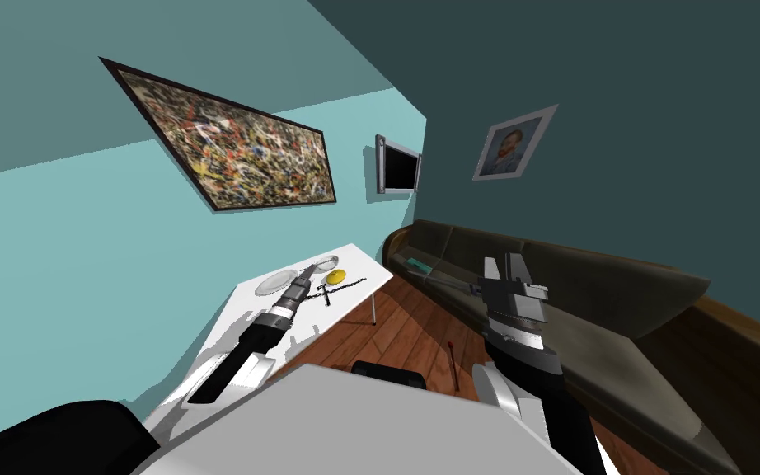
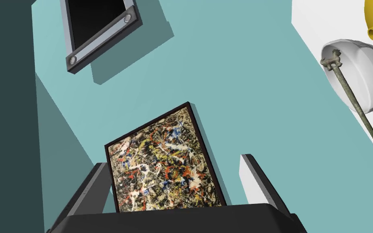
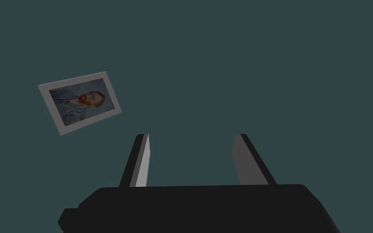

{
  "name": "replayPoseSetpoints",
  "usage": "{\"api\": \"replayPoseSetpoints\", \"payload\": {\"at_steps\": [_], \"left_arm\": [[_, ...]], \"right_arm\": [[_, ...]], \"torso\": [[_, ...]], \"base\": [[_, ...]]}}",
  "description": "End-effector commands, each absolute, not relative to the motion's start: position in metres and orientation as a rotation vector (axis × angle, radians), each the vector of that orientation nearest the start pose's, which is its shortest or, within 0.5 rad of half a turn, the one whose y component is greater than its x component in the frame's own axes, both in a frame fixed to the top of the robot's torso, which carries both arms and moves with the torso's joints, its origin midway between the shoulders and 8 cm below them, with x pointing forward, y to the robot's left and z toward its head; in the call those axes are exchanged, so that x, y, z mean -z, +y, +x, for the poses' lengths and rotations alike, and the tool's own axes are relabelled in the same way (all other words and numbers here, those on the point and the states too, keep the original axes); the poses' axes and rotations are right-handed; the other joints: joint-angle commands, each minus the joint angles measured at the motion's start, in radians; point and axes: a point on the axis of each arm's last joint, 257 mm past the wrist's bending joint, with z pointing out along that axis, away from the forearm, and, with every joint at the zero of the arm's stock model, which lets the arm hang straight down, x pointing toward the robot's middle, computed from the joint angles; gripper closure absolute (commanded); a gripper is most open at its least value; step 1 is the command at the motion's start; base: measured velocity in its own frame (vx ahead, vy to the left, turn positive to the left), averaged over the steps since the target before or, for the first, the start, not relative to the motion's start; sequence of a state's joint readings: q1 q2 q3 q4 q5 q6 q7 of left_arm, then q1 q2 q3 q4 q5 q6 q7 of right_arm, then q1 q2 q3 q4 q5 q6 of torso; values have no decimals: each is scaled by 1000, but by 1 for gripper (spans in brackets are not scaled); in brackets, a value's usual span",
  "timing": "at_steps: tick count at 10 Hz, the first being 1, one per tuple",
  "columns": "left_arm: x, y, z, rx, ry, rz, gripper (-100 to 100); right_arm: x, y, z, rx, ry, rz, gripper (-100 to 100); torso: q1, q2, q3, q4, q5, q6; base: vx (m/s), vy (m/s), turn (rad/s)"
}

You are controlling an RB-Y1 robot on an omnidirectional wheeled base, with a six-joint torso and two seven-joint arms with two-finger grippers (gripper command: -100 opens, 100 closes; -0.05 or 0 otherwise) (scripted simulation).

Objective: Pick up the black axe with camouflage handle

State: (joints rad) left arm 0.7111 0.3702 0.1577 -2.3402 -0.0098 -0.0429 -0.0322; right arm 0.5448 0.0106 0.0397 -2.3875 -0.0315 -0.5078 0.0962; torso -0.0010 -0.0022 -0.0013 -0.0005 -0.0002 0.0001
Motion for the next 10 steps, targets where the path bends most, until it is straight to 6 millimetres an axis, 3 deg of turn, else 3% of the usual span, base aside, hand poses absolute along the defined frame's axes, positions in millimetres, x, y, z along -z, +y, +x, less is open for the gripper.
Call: {"api": "replayPoseSetpoints", "payload": {"at_steps": [1, 7, 10], "left_arm": [[125, 372, 346, 740, 1345, -819, -100], [195, 428, 313, 513, 1575, -943, -100], [212, 440, 303, 467, 1623, -980, -100]], "right_arm": [[-59, -272, 318, -1272, 554, 596, 0], [-59, -272, 318, -1272, 554, 596, 0], [-59, -272, 318, -1272, 554, 596, 0]], "torso": [[0, 0, 0, 0, 0, 0], [1, 1, 0, 0, 0, 0], [1, 1, 0, 0, 0, 0]], "base": [[38, -27, -98], [32, -12, -129], [20, -3, -91]]}}
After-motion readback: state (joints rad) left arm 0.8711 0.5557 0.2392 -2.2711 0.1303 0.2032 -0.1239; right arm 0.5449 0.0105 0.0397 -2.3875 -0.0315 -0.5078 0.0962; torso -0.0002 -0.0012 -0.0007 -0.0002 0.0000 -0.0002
